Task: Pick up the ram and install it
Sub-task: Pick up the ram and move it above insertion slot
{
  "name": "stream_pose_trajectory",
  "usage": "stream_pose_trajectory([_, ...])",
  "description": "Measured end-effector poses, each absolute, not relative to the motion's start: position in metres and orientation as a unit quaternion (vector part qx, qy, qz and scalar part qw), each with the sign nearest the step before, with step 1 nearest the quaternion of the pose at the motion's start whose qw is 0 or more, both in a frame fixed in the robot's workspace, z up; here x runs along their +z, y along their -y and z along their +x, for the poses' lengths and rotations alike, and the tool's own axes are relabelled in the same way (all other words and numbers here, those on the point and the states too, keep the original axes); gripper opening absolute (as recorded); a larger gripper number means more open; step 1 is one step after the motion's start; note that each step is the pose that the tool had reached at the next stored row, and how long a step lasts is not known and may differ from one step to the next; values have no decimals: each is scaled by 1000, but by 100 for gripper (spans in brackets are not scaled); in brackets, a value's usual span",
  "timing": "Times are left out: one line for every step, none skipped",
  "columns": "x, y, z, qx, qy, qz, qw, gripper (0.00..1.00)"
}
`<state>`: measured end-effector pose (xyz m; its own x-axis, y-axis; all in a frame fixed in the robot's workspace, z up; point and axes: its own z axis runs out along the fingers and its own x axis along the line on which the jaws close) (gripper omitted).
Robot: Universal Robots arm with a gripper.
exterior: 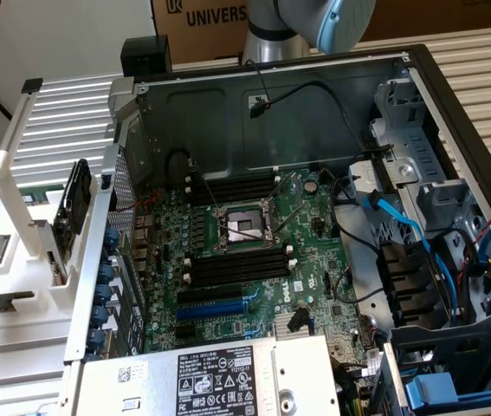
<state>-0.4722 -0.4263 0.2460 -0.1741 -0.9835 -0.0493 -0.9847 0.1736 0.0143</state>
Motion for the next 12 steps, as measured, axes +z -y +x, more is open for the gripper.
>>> stream_pose_trajectory([246, 426, -471, 22, -764, -645, 14, 10])
stream_pose_trajectory([246, 426, -468, 22, -763, -646, 13, 10])
stream_pose_trajectory([245, 427, -465, 23, -763, -646, 13, 10])
stream_pose_trajectory([245, 427, -463, 23, -763, -646, 12, 10])
stream_pose_trajectory([245, 427, -462, 23, -763, -646, 12, 10])
stream_pose_trajectory([244, 427, -462, 23, -763, -646, 12, 10])
stream_pose_trajectory([244, 427, -462, 24, -762, -647, 11, 10])
stream_pose_trajectory([243, 427, -462, 25, -761, -648, 9, 10])
stream_pose_trajectory([242, 427, -461, 28, -760, -650, 7, 10])
stream_pose_trajectory([242, 427, -461, 30, -757, -652, 4, 10])
stream_pose_trajectory([242, 427, -461, 32, -755, -655, 1, 10])
stream_pose_trajectory([241, 427, -461, 34, -752, -658, -1, 10])
